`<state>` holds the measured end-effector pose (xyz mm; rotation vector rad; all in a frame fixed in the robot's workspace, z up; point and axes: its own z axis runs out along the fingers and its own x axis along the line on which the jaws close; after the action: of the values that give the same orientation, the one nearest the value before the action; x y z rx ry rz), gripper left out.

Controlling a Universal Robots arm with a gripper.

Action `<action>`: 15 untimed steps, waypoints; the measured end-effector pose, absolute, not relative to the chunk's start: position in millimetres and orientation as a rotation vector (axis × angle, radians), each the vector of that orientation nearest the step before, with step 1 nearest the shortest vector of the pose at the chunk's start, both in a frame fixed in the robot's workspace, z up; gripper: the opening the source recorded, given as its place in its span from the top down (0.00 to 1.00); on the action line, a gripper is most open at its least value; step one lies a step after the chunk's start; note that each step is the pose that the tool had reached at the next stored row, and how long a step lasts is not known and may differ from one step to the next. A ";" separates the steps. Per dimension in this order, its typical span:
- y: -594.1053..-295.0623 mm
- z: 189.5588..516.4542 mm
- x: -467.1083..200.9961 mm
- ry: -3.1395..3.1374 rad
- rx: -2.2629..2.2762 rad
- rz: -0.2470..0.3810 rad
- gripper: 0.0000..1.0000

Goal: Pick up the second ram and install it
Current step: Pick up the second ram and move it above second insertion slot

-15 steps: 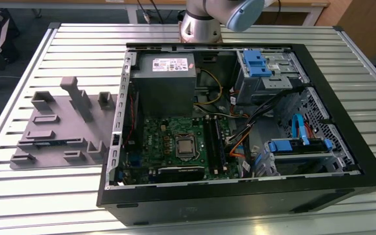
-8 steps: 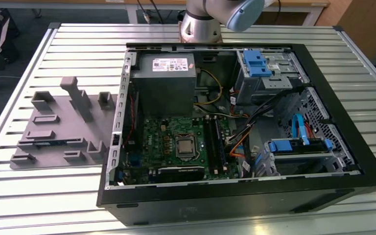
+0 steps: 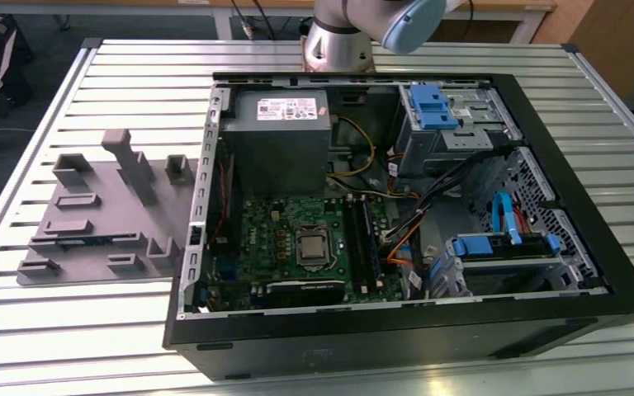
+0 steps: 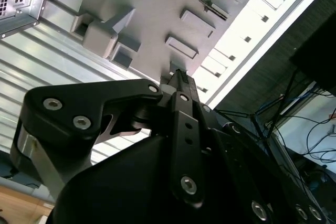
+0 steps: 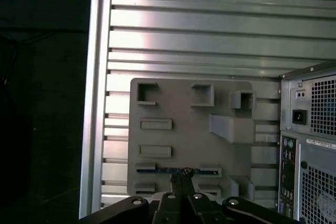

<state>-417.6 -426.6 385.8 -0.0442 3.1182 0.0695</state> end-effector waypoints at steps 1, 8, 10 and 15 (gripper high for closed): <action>-426.6 385.8 -417.6 3.118 -0.049 0.070 0.89; -426.6 385.8 -417.6 3.118 -0.080 0.070 0.89; -426.6 385.8 -417.6 3.118 -0.089 0.070 0.89; -426.6 385.8 -417.7 3.118 -0.111 0.070 0.89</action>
<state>-417.7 -426.6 385.8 -0.1109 3.1176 0.0703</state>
